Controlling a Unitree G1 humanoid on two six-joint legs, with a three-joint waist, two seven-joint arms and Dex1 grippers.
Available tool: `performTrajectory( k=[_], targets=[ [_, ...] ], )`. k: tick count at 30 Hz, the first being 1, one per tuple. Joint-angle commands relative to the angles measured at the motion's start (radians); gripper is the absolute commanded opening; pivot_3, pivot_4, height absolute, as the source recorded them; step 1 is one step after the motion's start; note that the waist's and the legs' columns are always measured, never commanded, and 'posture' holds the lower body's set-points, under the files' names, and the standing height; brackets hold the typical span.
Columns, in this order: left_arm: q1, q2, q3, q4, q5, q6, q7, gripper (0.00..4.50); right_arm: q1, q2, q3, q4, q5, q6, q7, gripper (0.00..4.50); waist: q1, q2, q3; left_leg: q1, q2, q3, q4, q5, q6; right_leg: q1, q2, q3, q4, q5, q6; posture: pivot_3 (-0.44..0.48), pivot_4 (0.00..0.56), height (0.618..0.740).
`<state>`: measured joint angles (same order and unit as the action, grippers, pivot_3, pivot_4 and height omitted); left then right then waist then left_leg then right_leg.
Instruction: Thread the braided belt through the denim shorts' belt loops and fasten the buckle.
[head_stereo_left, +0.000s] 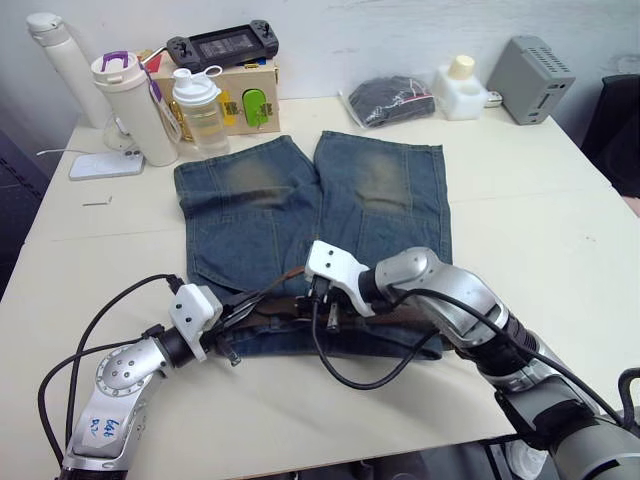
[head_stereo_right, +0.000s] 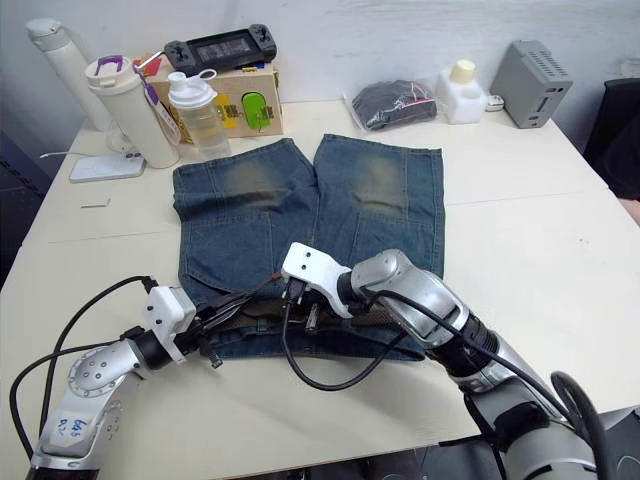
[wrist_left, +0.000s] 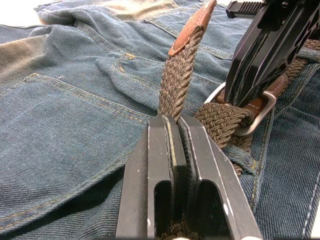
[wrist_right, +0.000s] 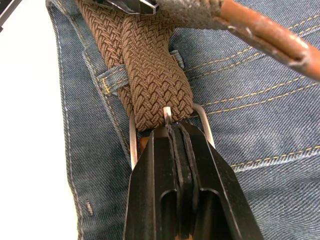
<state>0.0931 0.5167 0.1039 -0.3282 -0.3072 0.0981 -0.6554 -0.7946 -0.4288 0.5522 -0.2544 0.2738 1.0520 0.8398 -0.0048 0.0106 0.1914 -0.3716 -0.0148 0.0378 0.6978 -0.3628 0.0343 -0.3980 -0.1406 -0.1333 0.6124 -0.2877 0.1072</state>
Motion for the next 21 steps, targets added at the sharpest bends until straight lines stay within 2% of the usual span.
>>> performTrajectory(
  k=[1,7,11,21],
  targets=[
    [-0.053,0.002,0.008,-0.022,-0.016,0.014,0.005,0.0,0.017,0.02,0.123,0.066,-0.033,-0.037,0.029,0.05,0.0,0.0,0.0,0.0,0.0,0.0,0.0,0.0,0.0,0.0,0.0,0.0,0.0,0.0,0.0,0.0,0.15,0.69],
    [-0.179,0.014,0.006,-0.048,-0.072,0.076,-0.012,0.0,0.002,0.05,0.235,0.18,-0.085,-0.088,0.073,0.05,-0.003,0.0,-0.003,0.001,0.0,0.0,0.0,0.0,0.0,0.0,0.001,0.0,0.001,0.0,0.0,0.0,0.15,0.69],
    [-0.25,0.021,-0.009,-0.05,-0.097,0.103,-0.045,0.0,-0.005,0.07,0.294,0.23,-0.118,-0.119,0.12,0.05,-0.029,-0.001,-0.007,0.004,0.002,0.001,-0.001,-0.001,-0.001,0.002,0.002,0.0,0.003,-0.001,-0.001,0.0,0.15,0.69],
    [-0.448,0.006,-0.078,0.01,-0.129,0.139,-0.163,0.0,-0.056,0.1,0.453,0.333,-0.242,-0.219,0.258,0.05,-0.032,0.001,-0.01,0.009,0.007,0.003,-0.001,-0.003,-0.006,0.004,0.008,0.0,0.005,-0.003,-0.005,0.0,0.15,0.69]
  ],
)
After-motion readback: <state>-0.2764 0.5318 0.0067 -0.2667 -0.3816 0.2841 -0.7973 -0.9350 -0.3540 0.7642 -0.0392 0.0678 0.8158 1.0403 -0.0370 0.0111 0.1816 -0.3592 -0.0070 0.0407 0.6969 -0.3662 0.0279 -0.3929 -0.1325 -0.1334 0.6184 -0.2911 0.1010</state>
